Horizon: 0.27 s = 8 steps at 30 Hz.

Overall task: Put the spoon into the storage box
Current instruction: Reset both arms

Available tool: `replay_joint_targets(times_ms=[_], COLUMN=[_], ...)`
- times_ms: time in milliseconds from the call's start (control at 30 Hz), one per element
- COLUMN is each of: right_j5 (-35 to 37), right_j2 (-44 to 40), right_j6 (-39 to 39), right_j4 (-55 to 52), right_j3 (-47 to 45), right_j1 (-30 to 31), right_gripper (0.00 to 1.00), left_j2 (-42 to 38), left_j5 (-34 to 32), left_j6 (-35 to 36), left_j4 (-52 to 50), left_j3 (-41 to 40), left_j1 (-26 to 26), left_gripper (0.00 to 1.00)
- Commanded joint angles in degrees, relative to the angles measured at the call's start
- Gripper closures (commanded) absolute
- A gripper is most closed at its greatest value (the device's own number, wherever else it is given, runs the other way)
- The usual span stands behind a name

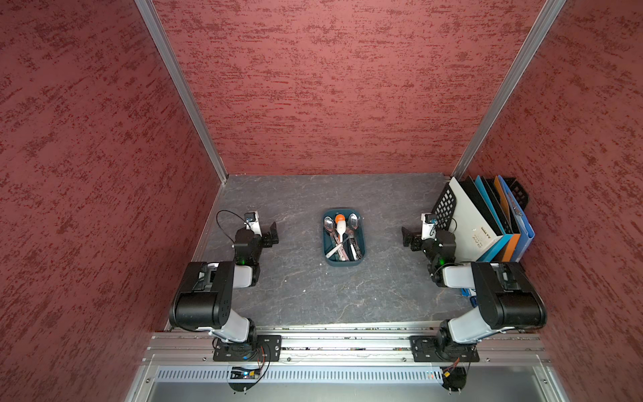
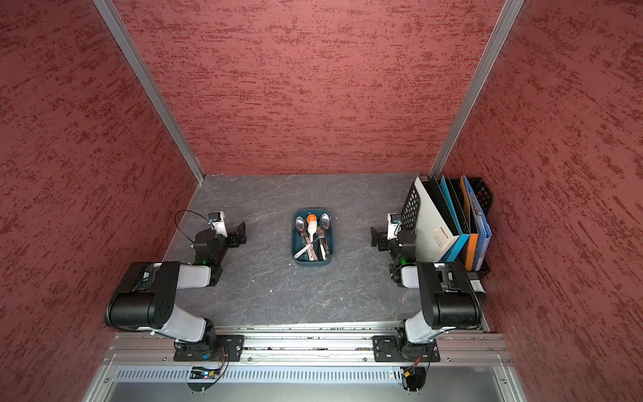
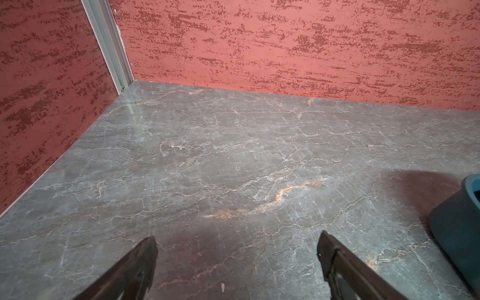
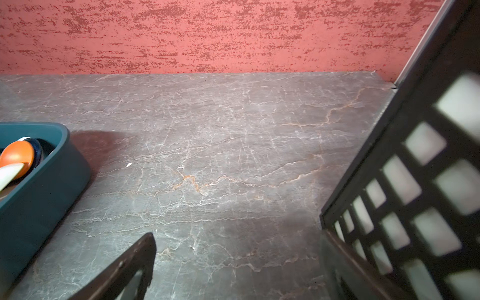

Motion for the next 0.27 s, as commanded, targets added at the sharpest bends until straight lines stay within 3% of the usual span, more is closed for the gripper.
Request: replay_joint_targets(times_ms=[0, 233], right_j5=[2.3, 2.7], right_j2=[0.0, -0.2], right_j6=[0.4, 0.4], right_j4=[1.5, 2.2], right_j3=[1.5, 1.1], right_j1=[0.1, 0.5], right_gripper=[0.01, 0.01], left_j2=[-0.1, 0.0], left_j5=[-0.6, -0.6], left_j6=[0.8, 0.6], left_j4=[0.8, 1.0], left_j3=[0.9, 0.8], left_j1=[-0.1, -0.1], left_gripper=[0.00, 0.00])
